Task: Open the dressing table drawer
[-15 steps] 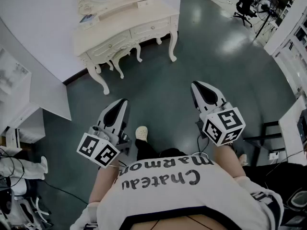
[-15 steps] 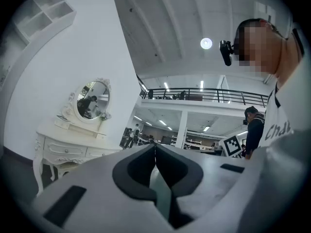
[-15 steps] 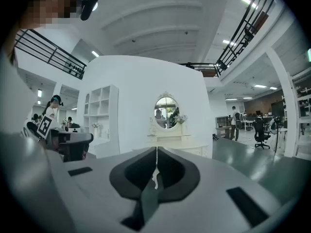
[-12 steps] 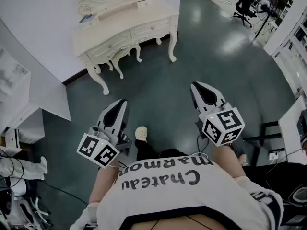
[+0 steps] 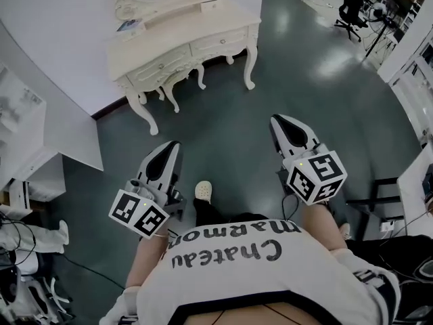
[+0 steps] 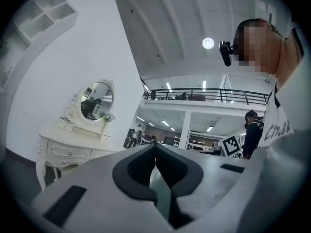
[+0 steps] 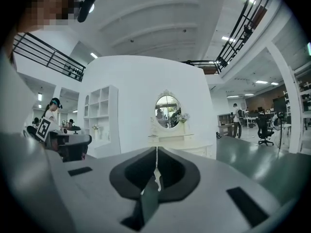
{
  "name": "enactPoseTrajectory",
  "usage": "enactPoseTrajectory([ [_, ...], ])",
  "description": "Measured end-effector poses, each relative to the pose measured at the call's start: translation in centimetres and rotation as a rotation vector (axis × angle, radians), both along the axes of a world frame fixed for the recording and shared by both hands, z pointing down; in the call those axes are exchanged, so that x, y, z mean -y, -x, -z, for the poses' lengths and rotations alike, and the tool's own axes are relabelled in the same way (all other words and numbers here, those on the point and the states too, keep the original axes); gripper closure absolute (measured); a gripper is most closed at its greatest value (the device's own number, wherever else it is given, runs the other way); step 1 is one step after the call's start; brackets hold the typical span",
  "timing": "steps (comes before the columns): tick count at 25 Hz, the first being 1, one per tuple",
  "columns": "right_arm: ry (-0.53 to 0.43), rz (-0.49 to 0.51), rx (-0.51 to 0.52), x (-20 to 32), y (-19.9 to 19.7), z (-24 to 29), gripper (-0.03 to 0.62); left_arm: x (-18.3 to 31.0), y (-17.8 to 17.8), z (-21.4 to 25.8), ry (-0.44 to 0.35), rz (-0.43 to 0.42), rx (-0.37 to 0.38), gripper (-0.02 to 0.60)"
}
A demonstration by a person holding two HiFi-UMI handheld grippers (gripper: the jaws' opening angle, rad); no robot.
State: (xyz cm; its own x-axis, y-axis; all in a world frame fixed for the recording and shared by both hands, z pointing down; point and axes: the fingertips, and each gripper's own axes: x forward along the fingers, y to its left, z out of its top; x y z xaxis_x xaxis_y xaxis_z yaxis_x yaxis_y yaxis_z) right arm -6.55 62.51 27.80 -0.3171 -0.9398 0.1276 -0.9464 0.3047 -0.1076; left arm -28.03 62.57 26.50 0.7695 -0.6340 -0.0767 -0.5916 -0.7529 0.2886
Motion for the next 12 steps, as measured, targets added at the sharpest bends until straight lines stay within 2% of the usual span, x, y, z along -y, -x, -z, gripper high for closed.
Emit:
enactPoseTrajectory([
  [4,0.011,0.003,0.003,3.1,0.9,-0.7,0.568,3.1,0.9,-0.9,0.024,-0.005,0.004,0.557],
  [8,0.028,-0.008,-0.037,6.9,1.4,-0.7,0.568,7.5,0.9,-1.3,0.049,-0.026,0.007,0.557],
  [12,0.038,-0.050,-0.056,11.0,1.2,-0.1,0.568,12.6,0.5,0.2,0.033,-0.076,0.003,0.557],
])
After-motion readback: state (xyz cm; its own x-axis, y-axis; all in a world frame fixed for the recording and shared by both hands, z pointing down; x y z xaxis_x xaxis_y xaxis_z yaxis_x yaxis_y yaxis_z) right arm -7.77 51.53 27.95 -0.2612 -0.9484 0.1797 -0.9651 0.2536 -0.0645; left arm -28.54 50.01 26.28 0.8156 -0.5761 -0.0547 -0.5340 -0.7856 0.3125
